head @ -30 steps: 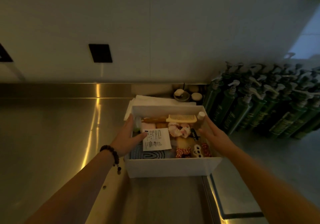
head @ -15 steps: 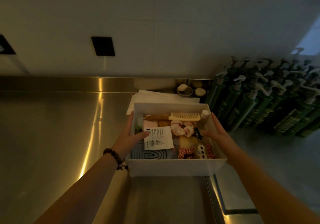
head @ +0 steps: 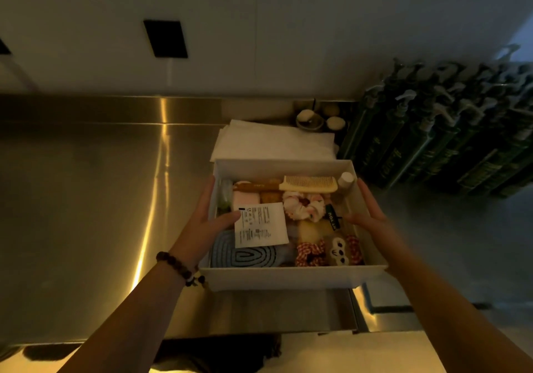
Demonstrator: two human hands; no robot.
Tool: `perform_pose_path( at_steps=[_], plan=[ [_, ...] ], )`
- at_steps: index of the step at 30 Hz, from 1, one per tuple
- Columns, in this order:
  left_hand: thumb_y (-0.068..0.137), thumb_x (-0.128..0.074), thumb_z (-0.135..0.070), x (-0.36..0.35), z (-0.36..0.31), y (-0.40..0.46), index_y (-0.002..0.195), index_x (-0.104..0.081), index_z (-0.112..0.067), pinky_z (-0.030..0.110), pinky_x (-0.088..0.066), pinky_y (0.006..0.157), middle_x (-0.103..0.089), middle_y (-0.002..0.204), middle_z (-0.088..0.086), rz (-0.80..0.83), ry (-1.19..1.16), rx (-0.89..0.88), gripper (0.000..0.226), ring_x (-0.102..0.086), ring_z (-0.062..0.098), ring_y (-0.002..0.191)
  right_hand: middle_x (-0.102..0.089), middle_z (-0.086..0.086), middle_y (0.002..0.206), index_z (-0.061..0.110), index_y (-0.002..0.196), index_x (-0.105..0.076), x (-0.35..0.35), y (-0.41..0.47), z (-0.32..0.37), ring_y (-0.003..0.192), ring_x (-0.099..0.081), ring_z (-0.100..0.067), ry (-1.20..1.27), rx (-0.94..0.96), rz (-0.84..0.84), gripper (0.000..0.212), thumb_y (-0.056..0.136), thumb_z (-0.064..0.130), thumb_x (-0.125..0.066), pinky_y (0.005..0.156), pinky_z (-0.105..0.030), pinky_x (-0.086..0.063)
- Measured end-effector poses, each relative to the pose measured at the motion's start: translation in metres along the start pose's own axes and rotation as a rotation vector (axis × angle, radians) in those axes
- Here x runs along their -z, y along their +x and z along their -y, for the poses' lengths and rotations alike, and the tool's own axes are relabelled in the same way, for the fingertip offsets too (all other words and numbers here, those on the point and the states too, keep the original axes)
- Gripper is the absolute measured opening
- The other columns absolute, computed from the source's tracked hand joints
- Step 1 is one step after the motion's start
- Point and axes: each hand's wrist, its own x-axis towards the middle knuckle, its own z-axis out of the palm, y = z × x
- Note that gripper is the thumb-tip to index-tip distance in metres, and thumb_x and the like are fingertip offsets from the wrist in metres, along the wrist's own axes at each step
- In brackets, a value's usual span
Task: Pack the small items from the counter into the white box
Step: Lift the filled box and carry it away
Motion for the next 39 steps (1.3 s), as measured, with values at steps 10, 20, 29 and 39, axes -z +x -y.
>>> perform_pose_path(
  at_steps=[10,20,29,39],
  plan=[
    [0.072,-0.072,-0.023,0.018,-0.001,-0.013,0.13,-0.02,-0.061,0.01,-0.048,0.057,-0.035,0.118,-0.031,-0.039,0.025,0.032,0.087,-0.051,-0.023,0.084,-0.029,0.001,0.15,0.069,0.129,-0.025,-0.018,-0.001,0.006,0.128,-0.04,-0.03,0.011,-0.057,0.061,0.081,0.069,0.043,-0.074,0.088,-0.052,-0.048],
    [0.064,-0.078,-0.038,0.091,-0.026,-0.062,0.136,-0.017,-0.058,0.034,-0.048,0.08,-0.043,0.127,-0.021,-0.227,0.083,0.019,0.097,-0.046,0.01,0.115,-0.017,-0.002,0.155,0.058,0.139,-0.011,-0.101,0.015,0.054,0.134,-0.027,-0.03,-0.096,0.022,0.167,0.081,0.084,0.03,-0.063,0.081,-0.035,-0.041],
    [0.06,-0.078,-0.036,0.121,-0.038,-0.148,0.142,-0.011,-0.05,0.058,-0.037,0.098,-0.021,0.151,0.003,-0.612,0.07,0.042,0.107,-0.033,0.031,0.131,-0.027,0.006,0.147,0.052,0.142,-0.013,-0.179,0.03,0.078,0.12,-0.037,-0.016,-0.068,0.136,0.556,0.08,0.085,0.023,-0.062,0.076,-0.03,-0.044],
    [0.072,-0.075,-0.023,0.011,-0.012,-0.299,0.141,-0.016,-0.05,0.023,-0.055,0.063,-0.045,0.117,-0.026,-1.04,-0.014,-0.097,0.095,-0.061,0.008,0.097,-0.039,0.014,0.125,0.062,0.133,-0.025,-0.215,-0.017,0.088,0.104,-0.053,-0.014,-0.165,0.162,1.117,0.075,0.082,0.022,-0.063,0.074,-0.038,-0.054]
  ],
)
